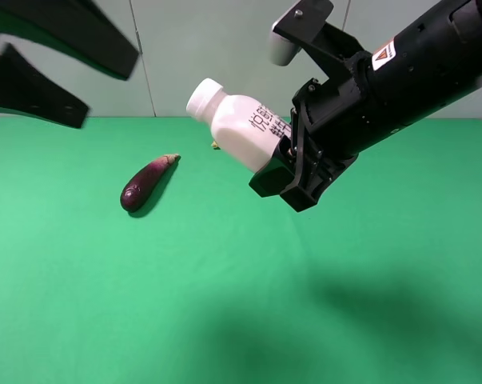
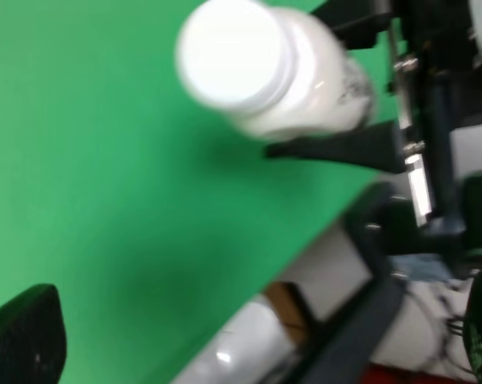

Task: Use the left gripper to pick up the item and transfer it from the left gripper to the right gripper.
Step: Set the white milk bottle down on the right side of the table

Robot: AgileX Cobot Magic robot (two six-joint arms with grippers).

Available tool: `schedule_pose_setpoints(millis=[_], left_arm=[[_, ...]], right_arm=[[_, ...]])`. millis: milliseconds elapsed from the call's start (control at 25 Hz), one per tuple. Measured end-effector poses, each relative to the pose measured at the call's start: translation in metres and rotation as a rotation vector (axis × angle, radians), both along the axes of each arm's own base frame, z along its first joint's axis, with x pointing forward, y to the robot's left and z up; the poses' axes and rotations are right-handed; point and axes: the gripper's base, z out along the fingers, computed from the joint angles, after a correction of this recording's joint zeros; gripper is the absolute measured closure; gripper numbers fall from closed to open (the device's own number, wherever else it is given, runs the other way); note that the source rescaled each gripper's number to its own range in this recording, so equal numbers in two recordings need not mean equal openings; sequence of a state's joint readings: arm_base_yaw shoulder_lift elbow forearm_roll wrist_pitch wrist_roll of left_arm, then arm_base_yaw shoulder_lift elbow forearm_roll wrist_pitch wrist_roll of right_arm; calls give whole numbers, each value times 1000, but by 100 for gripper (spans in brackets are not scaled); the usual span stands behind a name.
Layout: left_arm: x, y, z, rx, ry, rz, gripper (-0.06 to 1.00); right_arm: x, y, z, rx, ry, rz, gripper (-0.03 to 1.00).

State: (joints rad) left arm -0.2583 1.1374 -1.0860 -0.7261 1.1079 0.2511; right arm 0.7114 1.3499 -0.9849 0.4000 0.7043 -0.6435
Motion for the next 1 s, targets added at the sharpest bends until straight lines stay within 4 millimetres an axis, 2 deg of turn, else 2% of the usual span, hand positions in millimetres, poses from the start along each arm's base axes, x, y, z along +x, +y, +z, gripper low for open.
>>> schedule_pose_setpoints(millis=[280, 320, 400, 480, 640, 800, 880, 920, 1000], left_arm=[[-61, 40, 29, 179, -202, 206, -5], [-61, 40, 29, 179, -202, 206, -5], [-81, 53, 35, 228, -273, 270, -5], [-112, 72, 40, 304, -353, 342, -5], [-144, 91, 45, 349, -492, 431, -5], [-173, 106, 36, 369, -591, 488, -5], [-178, 107, 32, 368, -601, 493, -5], [-187, 111, 18, 372, -611, 499, -5], [-193, 113, 2, 381, -609, 502, -5]], right_arm=[[-1, 0, 0, -5, 8, 3, 96], [-1, 0, -1, -8, 12, 5, 96], [-1, -1, -1, -9, 14, 7, 96], [-1, -1, -1, -11, 16, 7, 96], [-2, -1, -1, -11, 17, 6, 96], [-2, -1, -1, -9, 18, 5, 96], [-2, 0, -1, -4, 23, 3, 96], [-2, 0, -1, -1, 26, 2, 96], [-2, 0, -1, 2, 28, 1, 96]])
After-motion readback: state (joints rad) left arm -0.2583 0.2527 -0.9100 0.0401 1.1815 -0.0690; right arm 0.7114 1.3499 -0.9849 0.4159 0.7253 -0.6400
